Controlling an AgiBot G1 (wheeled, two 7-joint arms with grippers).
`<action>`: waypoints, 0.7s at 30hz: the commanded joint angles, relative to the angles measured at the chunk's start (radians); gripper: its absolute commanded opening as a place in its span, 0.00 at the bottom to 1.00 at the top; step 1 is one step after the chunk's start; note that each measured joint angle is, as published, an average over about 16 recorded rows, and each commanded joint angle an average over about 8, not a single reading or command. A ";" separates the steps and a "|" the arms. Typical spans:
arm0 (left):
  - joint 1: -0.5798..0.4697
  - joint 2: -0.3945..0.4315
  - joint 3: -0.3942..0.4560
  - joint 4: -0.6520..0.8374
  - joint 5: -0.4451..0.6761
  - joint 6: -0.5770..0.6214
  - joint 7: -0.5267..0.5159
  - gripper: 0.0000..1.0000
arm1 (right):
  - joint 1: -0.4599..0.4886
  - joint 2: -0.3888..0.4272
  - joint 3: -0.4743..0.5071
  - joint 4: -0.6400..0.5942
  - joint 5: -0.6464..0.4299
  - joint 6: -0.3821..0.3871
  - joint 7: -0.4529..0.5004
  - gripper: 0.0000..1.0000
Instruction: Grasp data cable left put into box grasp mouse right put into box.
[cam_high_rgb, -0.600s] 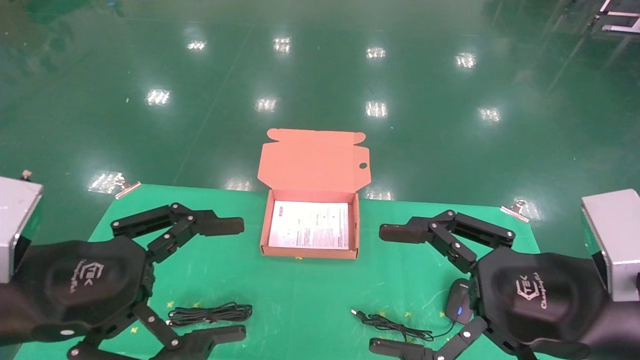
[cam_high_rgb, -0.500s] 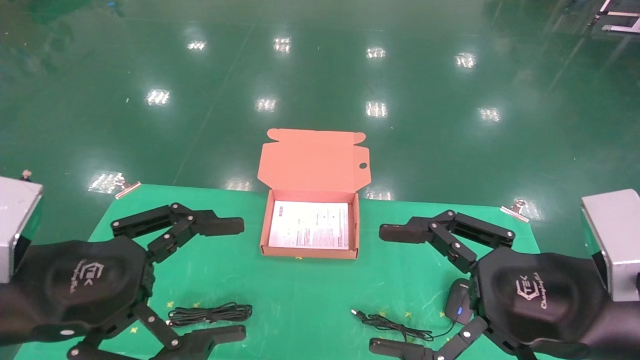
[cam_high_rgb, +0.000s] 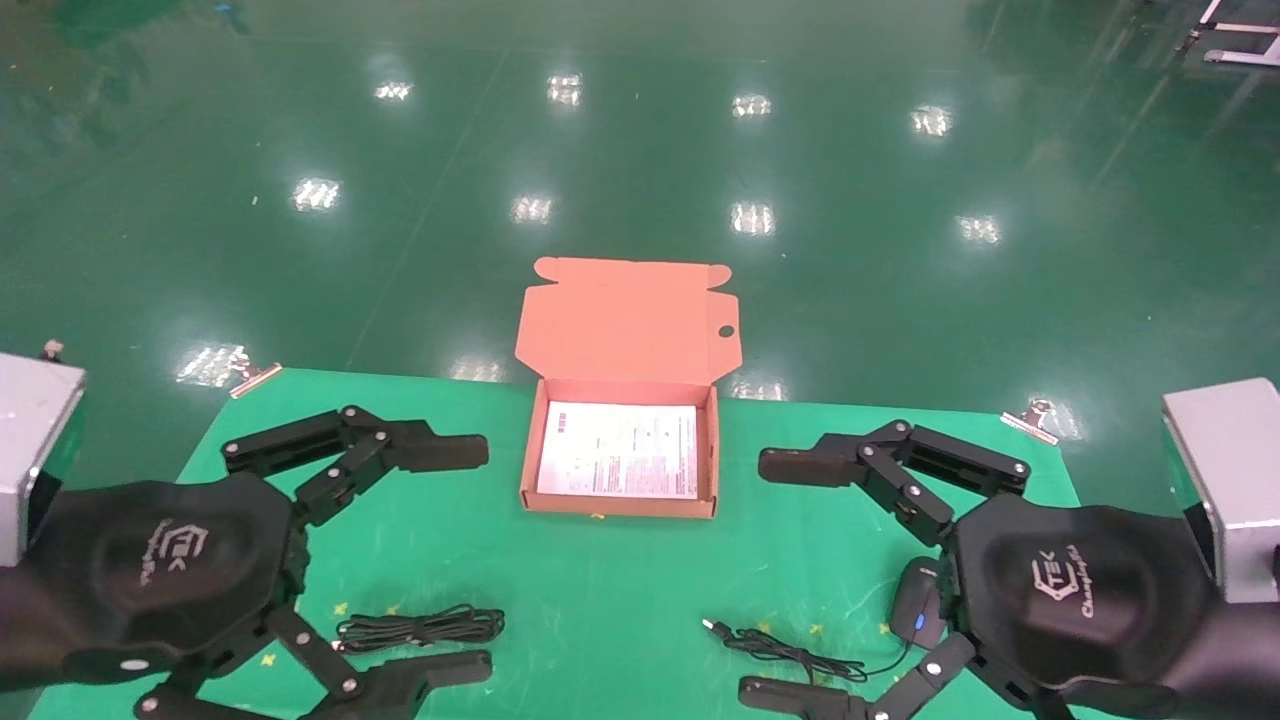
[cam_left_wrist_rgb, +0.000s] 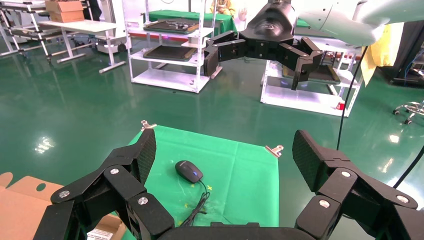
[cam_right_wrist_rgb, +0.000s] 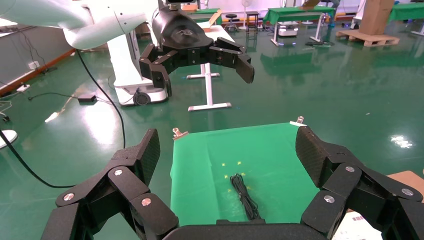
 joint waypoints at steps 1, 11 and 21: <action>0.001 0.000 -0.001 0.000 -0.002 0.000 -0.001 1.00 | 0.001 -0.001 -0.001 0.000 0.000 0.000 0.001 1.00; -0.060 0.015 0.053 0.003 0.118 0.009 -0.005 1.00 | 0.038 0.033 -0.029 0.022 -0.107 -0.012 -0.008 1.00; -0.236 0.081 0.200 -0.035 0.444 0.016 -0.073 1.00 | 0.302 0.000 -0.255 0.063 -0.479 -0.085 0.011 1.00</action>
